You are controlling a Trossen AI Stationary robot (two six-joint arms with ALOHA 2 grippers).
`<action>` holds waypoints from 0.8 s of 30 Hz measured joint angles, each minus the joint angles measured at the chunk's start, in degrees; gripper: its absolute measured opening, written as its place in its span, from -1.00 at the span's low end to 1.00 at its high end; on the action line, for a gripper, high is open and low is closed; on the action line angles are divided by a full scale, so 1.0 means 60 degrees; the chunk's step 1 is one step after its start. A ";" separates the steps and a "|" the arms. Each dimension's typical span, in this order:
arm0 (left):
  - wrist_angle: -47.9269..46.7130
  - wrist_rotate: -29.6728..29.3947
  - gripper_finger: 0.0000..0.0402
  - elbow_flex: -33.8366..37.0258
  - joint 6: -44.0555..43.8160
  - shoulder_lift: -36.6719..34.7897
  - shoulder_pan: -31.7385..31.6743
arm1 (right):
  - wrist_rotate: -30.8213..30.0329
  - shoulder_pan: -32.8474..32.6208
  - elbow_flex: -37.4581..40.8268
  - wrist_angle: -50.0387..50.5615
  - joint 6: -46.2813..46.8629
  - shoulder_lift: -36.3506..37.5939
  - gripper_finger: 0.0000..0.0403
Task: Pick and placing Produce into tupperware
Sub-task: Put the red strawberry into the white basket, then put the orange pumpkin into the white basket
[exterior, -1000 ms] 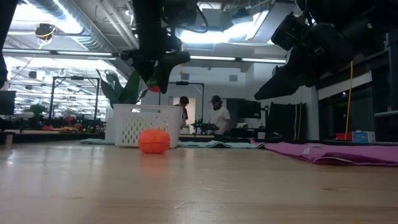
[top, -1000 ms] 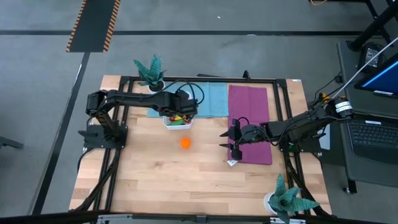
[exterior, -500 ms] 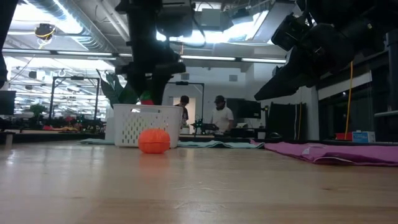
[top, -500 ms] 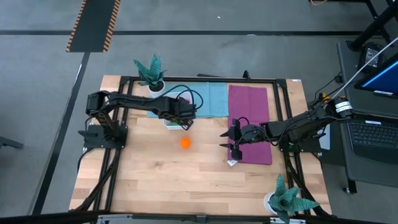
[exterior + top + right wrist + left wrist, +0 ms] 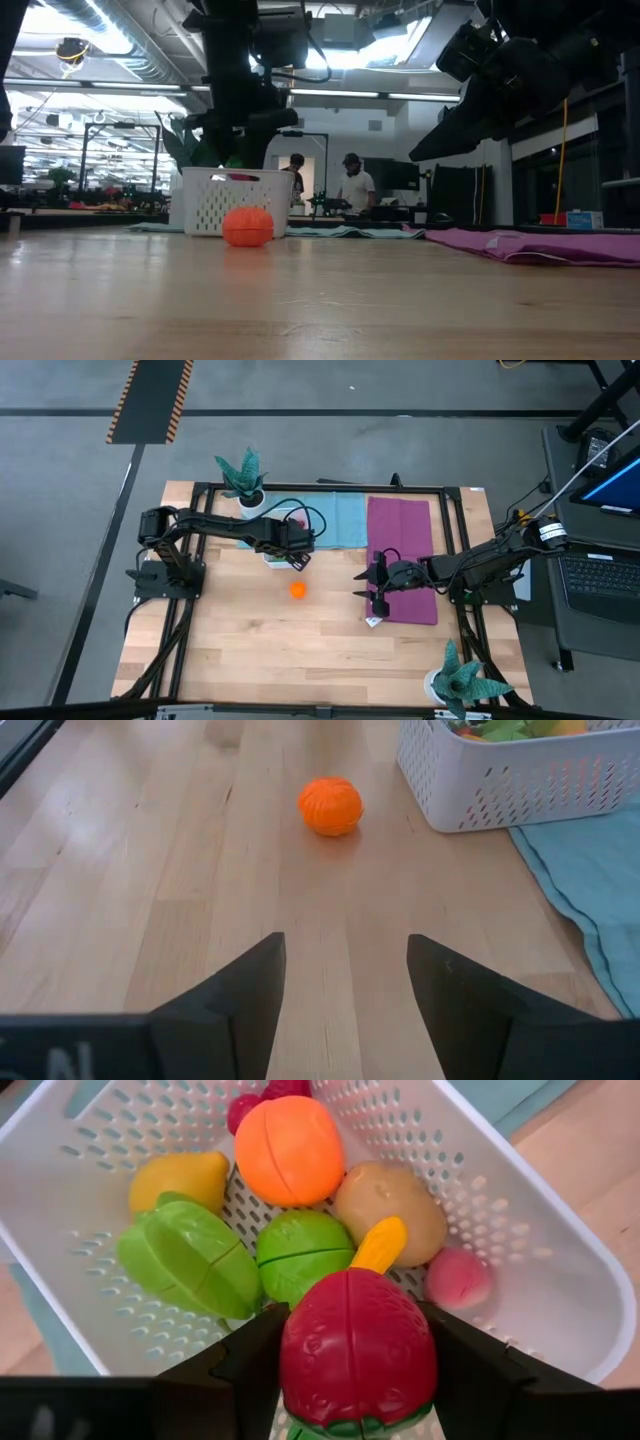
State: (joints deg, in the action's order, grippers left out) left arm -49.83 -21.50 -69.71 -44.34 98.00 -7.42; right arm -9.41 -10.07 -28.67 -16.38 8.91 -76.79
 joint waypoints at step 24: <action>0.0107 0.0026 0.48 0.0000 0.0990 -0.0049 0.0175 | -0.0001 0.0002 0.0000 -0.0004 -0.0016 0.0000 0.06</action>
State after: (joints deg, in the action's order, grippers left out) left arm -49.19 -21.35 -69.71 -38.40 97.70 -6.37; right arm -9.41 -10.05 -28.67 -16.40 8.81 -76.79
